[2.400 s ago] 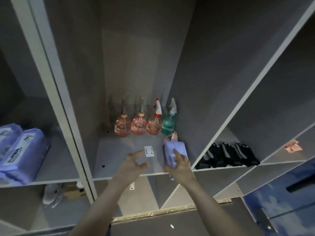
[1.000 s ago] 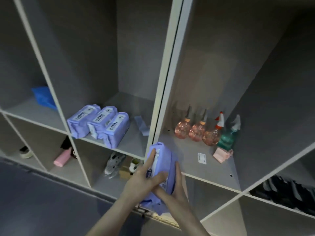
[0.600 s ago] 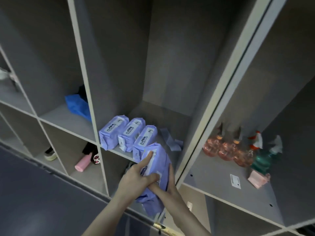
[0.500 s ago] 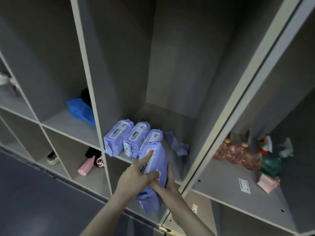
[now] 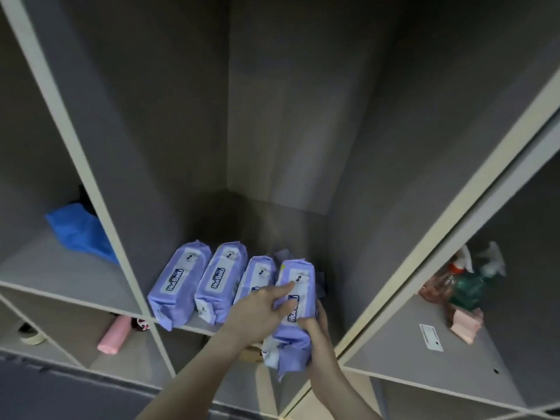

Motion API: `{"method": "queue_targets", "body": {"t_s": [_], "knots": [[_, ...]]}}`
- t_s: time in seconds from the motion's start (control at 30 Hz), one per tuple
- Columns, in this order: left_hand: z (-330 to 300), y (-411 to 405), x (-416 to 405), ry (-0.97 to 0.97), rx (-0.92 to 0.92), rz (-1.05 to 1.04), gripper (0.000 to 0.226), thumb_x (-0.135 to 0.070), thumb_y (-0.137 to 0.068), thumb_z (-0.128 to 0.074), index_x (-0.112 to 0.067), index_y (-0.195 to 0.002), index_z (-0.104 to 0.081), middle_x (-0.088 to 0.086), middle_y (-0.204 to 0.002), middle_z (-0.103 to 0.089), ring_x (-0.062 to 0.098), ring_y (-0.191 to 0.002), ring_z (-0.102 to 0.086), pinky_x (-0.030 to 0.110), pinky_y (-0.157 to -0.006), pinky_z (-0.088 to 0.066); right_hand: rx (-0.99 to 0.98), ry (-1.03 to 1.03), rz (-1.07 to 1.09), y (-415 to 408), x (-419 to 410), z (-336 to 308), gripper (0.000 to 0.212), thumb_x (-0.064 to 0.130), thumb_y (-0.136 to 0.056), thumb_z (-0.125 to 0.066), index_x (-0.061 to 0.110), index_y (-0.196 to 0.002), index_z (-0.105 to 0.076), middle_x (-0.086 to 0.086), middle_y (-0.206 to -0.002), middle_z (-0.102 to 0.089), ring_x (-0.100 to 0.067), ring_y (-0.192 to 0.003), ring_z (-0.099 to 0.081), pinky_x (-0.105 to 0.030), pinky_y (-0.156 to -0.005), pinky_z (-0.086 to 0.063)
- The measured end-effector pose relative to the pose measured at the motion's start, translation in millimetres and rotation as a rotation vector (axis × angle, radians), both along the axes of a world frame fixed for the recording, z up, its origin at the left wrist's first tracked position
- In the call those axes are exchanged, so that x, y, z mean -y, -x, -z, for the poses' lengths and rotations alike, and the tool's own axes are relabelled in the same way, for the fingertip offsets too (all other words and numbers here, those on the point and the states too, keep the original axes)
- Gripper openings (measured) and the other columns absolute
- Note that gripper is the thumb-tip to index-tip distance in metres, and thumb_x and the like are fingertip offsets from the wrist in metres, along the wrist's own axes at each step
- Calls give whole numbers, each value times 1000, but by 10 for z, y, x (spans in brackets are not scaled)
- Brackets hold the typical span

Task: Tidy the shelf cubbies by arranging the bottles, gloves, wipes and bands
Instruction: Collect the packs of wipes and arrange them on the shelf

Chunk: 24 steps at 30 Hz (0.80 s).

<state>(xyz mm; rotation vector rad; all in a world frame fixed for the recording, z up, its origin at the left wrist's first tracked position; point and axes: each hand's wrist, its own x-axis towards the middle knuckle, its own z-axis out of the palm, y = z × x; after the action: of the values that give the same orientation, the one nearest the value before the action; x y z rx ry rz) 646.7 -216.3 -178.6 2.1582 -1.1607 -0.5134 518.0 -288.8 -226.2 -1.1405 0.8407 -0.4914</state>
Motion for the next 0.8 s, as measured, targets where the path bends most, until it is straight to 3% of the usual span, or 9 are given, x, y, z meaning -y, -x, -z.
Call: {"method": "queue_targets", "body": {"t_s": [0.1,0.17,0.27,0.33,0.43,0.57,0.63,0.7,0.8], "knots": [[225,-277,-10,-88,410,70,27,-38,-84,-55,-37,-108,-70,-4,-104,-72,23,-98,-68,40,-79,-54,-78,-79,28,-63,69,188,57,33,-84,-63,26,-137,-44,-11,-113,-69,-27,-97,-69,-43,-82,-56],[429,-456,-93,-327,537,127,34,-45,-66,-64,-35,-98,-74,-3,-105,-73,24,-96,-71,53,-73,-57,-108,-79,25,-97,102,297,50,25,-91,-60,27,-138,-43,-7,-109,-70,-27,-95,-69,-45,-84,-56],[536,-573,-171,-495,387,177,60,-53,-82,-23,-43,-136,-46,-15,-152,-30,19,-141,-33,57,-107,-32,-120,15,-28,-121,127,361,52,20,-80,-66,36,-127,-49,11,-99,-74,-9,-88,-71,-26,-72,-56],[571,-619,-192,-427,473,158,53,-53,-91,-26,-46,-142,-33,-22,-153,-16,12,-146,-17,54,-113,-22,-186,82,-83,-127,192,406,58,24,-69,-58,38,-125,-50,20,-92,-73,0,-79,-69,-16,-65,-52],[612,-632,-170,-479,486,217,41,-53,-72,-52,-45,-109,-67,-15,-121,-66,16,-107,-66,52,-68,-55,-254,69,-151,-106,298,428,66,24,-64,-54,38,-128,-47,15,-102,-71,0,-80,-67,-13,-64,-50],[648,-633,-93,-463,582,99,40,-49,-59,-73,-40,-98,-74,-10,-109,-72,16,-89,-71,47,-53,-54,-307,114,-235,-94,311,388,66,17,-77,-58,41,-135,-38,13,-115,-65,-4,-97,-64,-14,-74,-50],[540,-608,-79,-453,607,111,52,-48,-69,-76,-43,-119,-62,-12,-132,-58,18,-114,-60,55,-74,-52,-302,158,-240,-109,331,355,62,7,-90,-52,47,-133,-31,10,-119,-64,-2,-99,-62,-10,-71,-48],[546,-591,-83,-458,556,121,51,-43,-95,-48,-44,-143,-31,-15,-156,-22,15,-143,-24,51,-105,-31,-320,191,-238,-110,344,344,62,5,-94,-47,49,-134,-27,6,-124,-62,-4,-102,-62,-7,-70,-47],[549,-575,-84,-473,483,118,50,-39,-101,-33,-42,-149,-17,-15,-160,-6,14,-148,-6,48,-114,-21,-298,215,-276,-119,332,346,61,6,-94,-51,37,-140,-26,4,-133,-55,-7,-107,-61,-10,-75,-48]]}}
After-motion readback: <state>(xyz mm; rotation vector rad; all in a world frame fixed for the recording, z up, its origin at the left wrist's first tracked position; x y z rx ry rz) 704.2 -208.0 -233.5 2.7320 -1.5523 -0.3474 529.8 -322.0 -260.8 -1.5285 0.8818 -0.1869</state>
